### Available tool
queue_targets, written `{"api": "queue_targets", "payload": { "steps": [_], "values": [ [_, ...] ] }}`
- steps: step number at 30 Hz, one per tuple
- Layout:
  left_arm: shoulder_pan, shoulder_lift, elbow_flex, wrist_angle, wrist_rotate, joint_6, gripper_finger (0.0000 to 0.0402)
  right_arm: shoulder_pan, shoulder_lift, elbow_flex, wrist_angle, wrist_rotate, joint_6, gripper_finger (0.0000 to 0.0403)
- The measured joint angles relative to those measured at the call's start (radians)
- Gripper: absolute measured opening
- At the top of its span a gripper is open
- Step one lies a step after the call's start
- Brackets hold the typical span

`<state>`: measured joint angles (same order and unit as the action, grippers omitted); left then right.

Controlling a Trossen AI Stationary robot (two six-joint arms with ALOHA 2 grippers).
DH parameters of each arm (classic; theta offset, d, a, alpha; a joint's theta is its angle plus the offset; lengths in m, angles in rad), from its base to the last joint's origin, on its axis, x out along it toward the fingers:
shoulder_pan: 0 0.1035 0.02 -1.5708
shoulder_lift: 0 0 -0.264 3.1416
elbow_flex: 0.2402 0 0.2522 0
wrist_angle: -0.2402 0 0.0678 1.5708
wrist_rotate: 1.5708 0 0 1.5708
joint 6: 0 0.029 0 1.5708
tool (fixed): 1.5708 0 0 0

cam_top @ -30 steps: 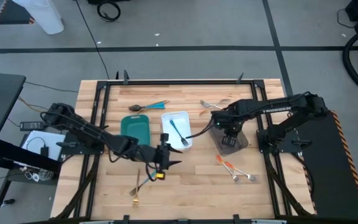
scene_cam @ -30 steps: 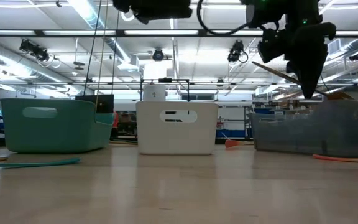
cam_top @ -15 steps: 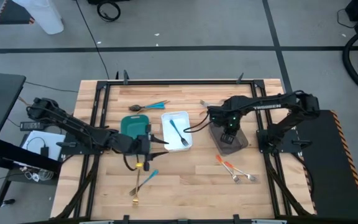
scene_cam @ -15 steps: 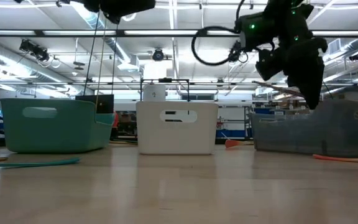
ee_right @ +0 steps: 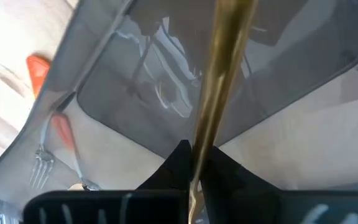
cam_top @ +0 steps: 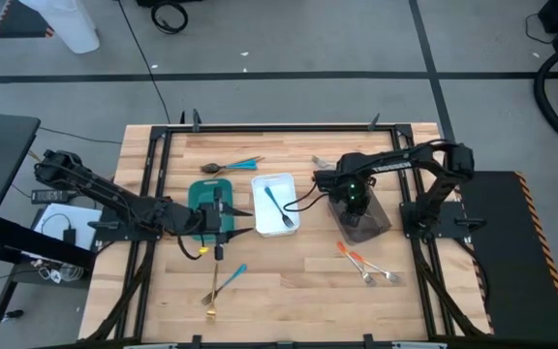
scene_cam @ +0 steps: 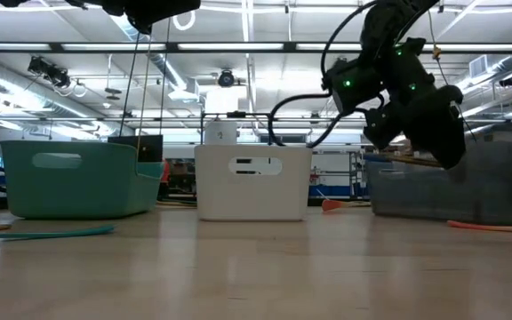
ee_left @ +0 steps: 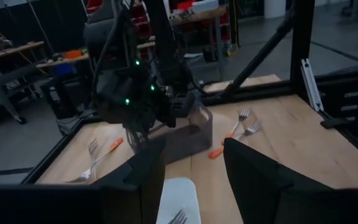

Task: Sort silverware by color (type)
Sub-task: Put the gold fork into the black bin, then put the blue fork into the white bin

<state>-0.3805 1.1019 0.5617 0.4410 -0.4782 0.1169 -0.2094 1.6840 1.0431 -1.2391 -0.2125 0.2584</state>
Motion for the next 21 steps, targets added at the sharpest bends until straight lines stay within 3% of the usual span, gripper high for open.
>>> {"api": "queue_targets", "payload": {
  "steps": [14,21],
  "values": [
    [-0.001,0.001,0.000,-0.028,-0.016,0.011,0.0171,-0.075,0.000,0.000,-0.043,0.000,0.000,0.0120],
    [0.003,0.001,0.000,-0.029,-0.016,0.018,0.0171,-0.072,-0.037,0.001,-0.040,0.006,-0.009,0.0140]
  ]
}}
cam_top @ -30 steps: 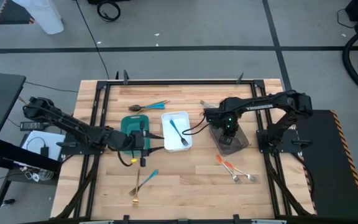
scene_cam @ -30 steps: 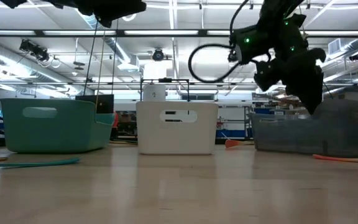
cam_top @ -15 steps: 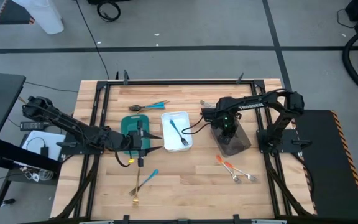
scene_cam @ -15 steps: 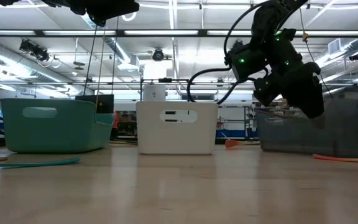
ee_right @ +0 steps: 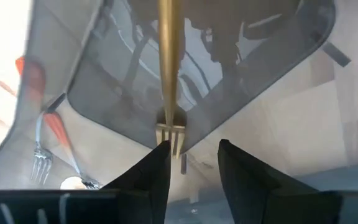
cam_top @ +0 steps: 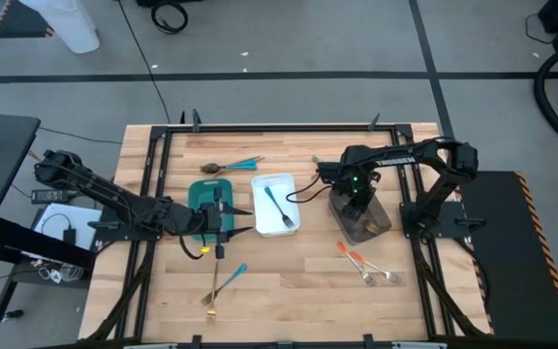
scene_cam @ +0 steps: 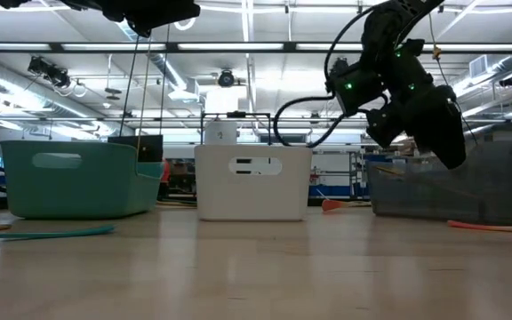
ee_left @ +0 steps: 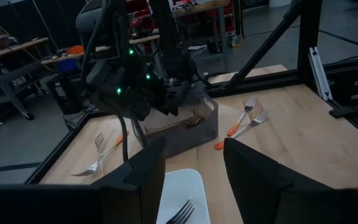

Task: Sort silverware by color (type)
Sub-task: Put the blue fork into the white bin

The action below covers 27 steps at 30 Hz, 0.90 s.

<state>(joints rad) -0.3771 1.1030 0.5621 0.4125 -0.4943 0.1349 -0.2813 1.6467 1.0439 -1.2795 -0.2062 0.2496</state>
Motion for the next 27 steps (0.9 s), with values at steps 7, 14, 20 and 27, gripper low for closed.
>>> {"api": "queue_targets", "payload": {
  "steps": [7,14,20,27],
  "values": [
    [0.006,-0.036,0.001,-0.108,-0.032,-0.012,0.0171,0.005,-0.080,0.000,0.021,0.039,-0.002,0.0138],
    [0.021,-0.140,0.000,-0.251,-0.040,-0.072,0.0171,0.028,-0.169,0.064,0.021,0.139,-0.005,0.0137],
    [0.006,-0.185,0.000,-0.277,-0.041,-0.149,0.0171,0.029,-0.199,0.171,0.084,0.222,-0.056,0.0137],
    [-0.060,-0.183,0.001,-0.400,-0.039,-0.423,0.0171,0.000,-0.194,0.169,0.330,0.258,-0.175,0.0129]
  ]
}}
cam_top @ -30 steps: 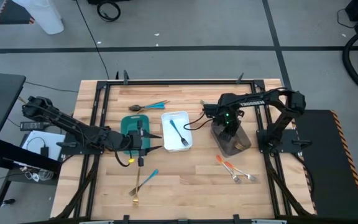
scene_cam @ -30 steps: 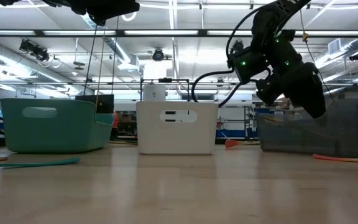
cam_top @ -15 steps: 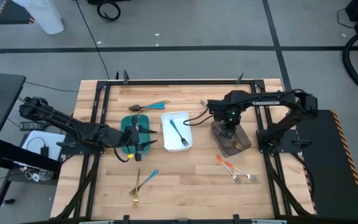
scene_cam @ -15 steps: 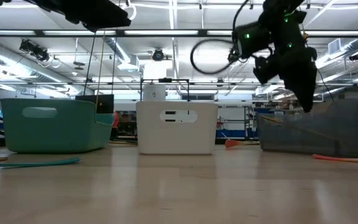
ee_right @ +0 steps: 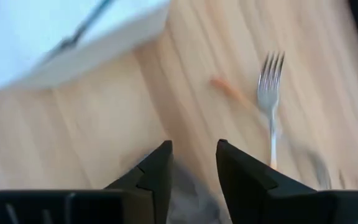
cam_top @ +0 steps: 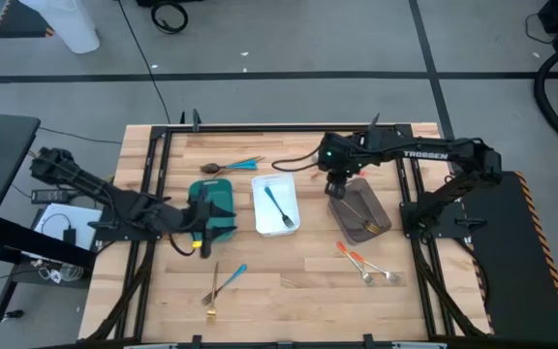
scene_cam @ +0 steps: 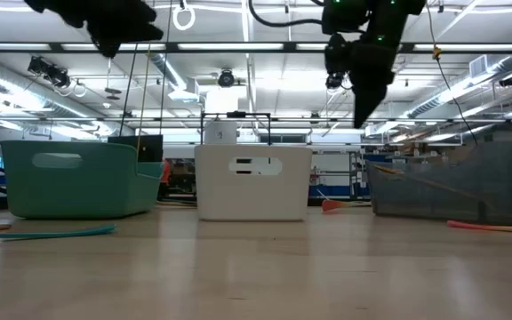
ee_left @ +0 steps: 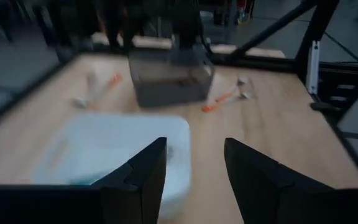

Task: Sort silverware by color (type)
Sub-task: Put the blue fork into the white bin

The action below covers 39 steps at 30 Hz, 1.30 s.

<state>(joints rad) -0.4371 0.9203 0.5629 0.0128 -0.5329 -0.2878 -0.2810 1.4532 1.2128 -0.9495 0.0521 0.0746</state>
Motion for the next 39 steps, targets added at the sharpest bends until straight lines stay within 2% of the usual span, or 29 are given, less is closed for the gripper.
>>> {"api": "queue_targets", "payload": {
  "steps": [5,9,15,20,24,28,35,39],
  "values": [
    [-0.073,0.000,0.000,-0.064,0.001,-0.174,0.0171,-0.025,0.001,-0.007,0.113,0.010,-0.024,0.0121],
    [-0.128,0.000,0.000,-0.093,0.000,-0.225,0.0171,-0.038,0.001,-0.008,0.170,0.015,-0.032,0.0116],
    [-0.161,0.000,0.000,-0.136,-0.004,-0.198,0.0171,-0.070,0.001,-0.008,0.207,0.014,-0.081,0.0114],
    [-0.145,0.000,0.000,-0.183,-0.094,-0.101,0.0171,-0.115,0.031,-0.009,0.253,0.002,-0.130,0.0114],
    [-0.074,0.000,0.000,-0.222,-0.103,-0.045,0.0171,-0.138,0.097,-0.009,0.275,-0.034,-0.160,0.0114],
    [0.022,0.000,0.000,-0.275,-0.074,-0.059,0.0171,-0.125,0.131,-0.009,0.282,-0.044,-0.152,0.0114],
    [0.239,0.002,0.008,-0.326,0.052,-0.059,0.0171,-0.036,0.133,-0.009,0.340,0.014,-0.093,0.0114],
    [0.404,0.003,0.008,-0.332,0.186,-0.011,0.0171,0.028,0.133,-0.009,0.411,0.064,-0.072,0.0114]
  ]
}}
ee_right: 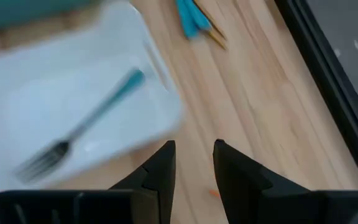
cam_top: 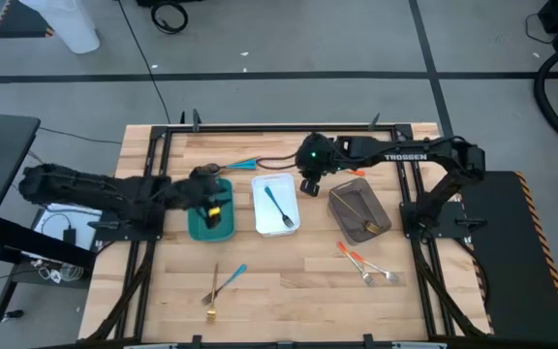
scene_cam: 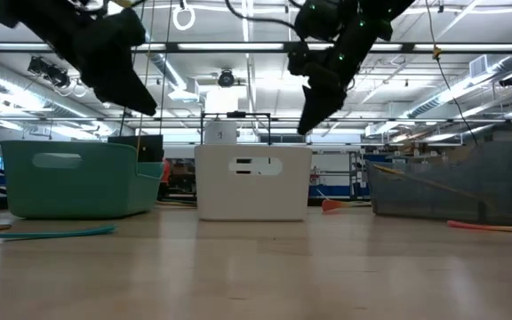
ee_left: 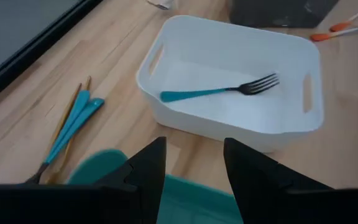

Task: Sort silverware by color (type)
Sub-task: Put the blue fork into the white bin

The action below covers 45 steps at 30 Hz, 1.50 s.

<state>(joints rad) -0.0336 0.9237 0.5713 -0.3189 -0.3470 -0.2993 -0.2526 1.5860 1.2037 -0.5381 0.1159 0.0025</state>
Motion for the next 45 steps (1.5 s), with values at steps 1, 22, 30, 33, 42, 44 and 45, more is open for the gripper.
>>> {"api": "queue_targets", "payload": {
  "steps": [1,22,30,33,42,44,45],
  "values": [
    [0.041,0.007,0.000,0.007,0.036,0.019,0.0171,0.013,0.000,0.000,0.018,0.000,0.005,0.0114],
    [0.526,0.363,0.231,-0.038,0.409,0.318,0.0171,0.227,0.000,0.000,0.136,0.096,0.160,0.0114],
    [0.600,0.535,0.381,-0.206,0.455,0.436,0.0171,0.313,-0.001,0.001,0.183,0.136,0.238,0.0114],
    [0.617,0.598,0.424,-0.234,0.456,0.471,0.0171,0.346,-0.002,0.000,0.183,0.171,0.261,0.0114],
    [0.661,0.758,0.540,-0.307,0.456,0.569,0.0171,0.432,-0.002,-0.051,0.232,0.250,0.350,0.0114],
    [0.664,0.787,0.551,-0.315,0.454,0.583,0.0171,0.447,-0.002,-0.069,0.257,0.268,0.372,0.0114],
    [0.665,0.799,0.555,-0.321,0.452,0.596,0.0171,0.454,-0.002,-0.079,0.276,0.276,0.384,0.0114]
  ]
}}
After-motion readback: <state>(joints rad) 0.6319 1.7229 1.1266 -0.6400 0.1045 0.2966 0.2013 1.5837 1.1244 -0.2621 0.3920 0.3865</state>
